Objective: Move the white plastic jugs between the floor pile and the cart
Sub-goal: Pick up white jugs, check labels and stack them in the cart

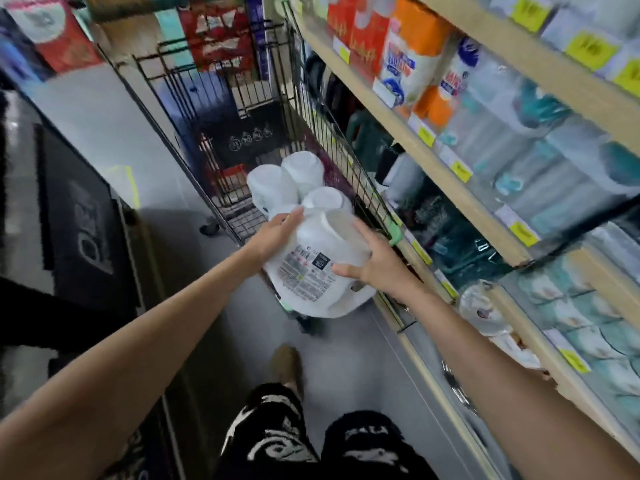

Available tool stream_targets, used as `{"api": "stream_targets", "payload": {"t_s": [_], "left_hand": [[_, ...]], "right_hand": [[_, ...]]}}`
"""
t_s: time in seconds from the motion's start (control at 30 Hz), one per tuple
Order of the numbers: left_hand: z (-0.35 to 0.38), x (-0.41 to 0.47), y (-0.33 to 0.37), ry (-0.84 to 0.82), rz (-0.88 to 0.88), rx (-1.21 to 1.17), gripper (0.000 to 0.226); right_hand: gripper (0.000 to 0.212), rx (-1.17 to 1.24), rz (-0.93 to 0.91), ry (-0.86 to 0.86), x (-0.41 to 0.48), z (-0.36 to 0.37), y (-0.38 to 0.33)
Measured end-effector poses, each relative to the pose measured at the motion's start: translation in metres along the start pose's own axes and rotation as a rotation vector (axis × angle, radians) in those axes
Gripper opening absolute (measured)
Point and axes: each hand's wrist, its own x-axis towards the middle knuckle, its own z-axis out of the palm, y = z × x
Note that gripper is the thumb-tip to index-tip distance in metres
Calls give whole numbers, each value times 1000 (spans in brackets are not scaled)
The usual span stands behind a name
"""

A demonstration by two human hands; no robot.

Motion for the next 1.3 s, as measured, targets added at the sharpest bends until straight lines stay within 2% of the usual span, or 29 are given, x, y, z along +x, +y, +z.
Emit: {"api": "stream_targets", "payload": {"t_s": [0.03,0.1,0.17,0.27,0.37,0.6,0.7,0.77,0.93,1.07,1.17,1.3], "left_hand": [[-10,12,0,-1,-37,-46,72],[-25,39,-6,8,-175,-139,84],[-39,63,-14,-130,-213,-151,87],[-52,88,-19,-237,-267,-174,66],[-60,111,-27,-264,-367,-159,55],[-60,169,-94,-244,-507,-93,91],[-53,183,-112,-219,-579,-83,73],[-47,190,-127,-221,-618,-85,69],[-30,202,-148,-200,-673,-77,43],[-25,212,-159,-190,-781,-105,38],[-22,215,-158,-197,-768,-72,33],[-21,216,-164,-190,-763,-22,34]], "right_hand": [[110,-22,11,11,12,4,-4],[104,-59,8,46,34,12,-8],[105,-133,4,91,54,22,-11],[108,-286,-3,96,85,39,-9],[108,-378,12,50,113,55,2],[106,-440,15,26,150,97,38],[105,-444,14,41,157,118,57],[104,-444,40,49,161,128,70],[110,-475,141,-22,163,142,96],[109,-574,129,-10,170,150,102],[111,-658,115,-3,173,157,106],[120,-723,159,-77,176,163,112]]}}
